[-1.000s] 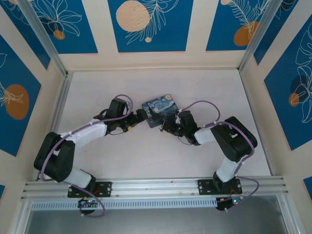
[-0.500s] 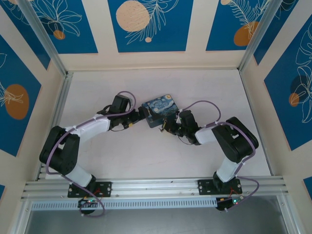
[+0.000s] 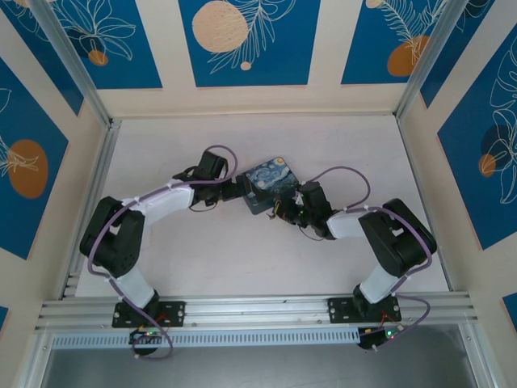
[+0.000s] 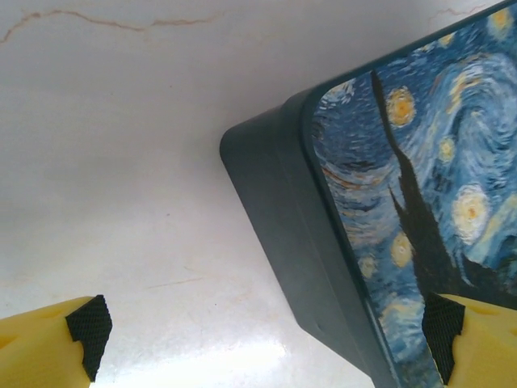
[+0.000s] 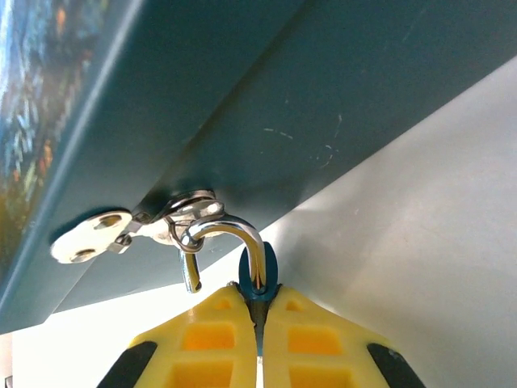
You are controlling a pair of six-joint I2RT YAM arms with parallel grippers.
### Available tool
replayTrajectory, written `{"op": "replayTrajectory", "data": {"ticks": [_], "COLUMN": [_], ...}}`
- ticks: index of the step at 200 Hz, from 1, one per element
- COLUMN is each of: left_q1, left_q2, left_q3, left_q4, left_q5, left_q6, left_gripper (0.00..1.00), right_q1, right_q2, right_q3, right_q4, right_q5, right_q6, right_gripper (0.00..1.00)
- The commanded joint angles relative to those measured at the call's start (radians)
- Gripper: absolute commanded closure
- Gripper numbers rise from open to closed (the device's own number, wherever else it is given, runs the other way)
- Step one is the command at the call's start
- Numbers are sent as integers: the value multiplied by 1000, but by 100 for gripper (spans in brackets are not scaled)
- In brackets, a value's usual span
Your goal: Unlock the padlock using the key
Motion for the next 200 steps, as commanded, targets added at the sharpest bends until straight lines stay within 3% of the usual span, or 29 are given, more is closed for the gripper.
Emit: {"op": "replayTrajectory", "data": {"ticks": [1,77,141,200], "left_q1": [-25,-78,-96,-98], "left_q2": [23,62,87,104], "left_q3": [28,-5,-29,-24], "left_q4": [-37,-25,-14,-38], "left_q5": [-60,-125,-133,-130], "left_q6": [44,48,31,32], "left_gripper": [0,0,0,1], "right_q1": [-11,-48,-110,-169], "right_q2": [-23,-17,38,47], "right_q3": [-10,-40,-58,-13], "right_q4": [-37,5,145,120], "right_q5": [4,-13,-83,-120], "right_q6": [30,121,250,235], "right_gripper": [100,100,100,100]}}
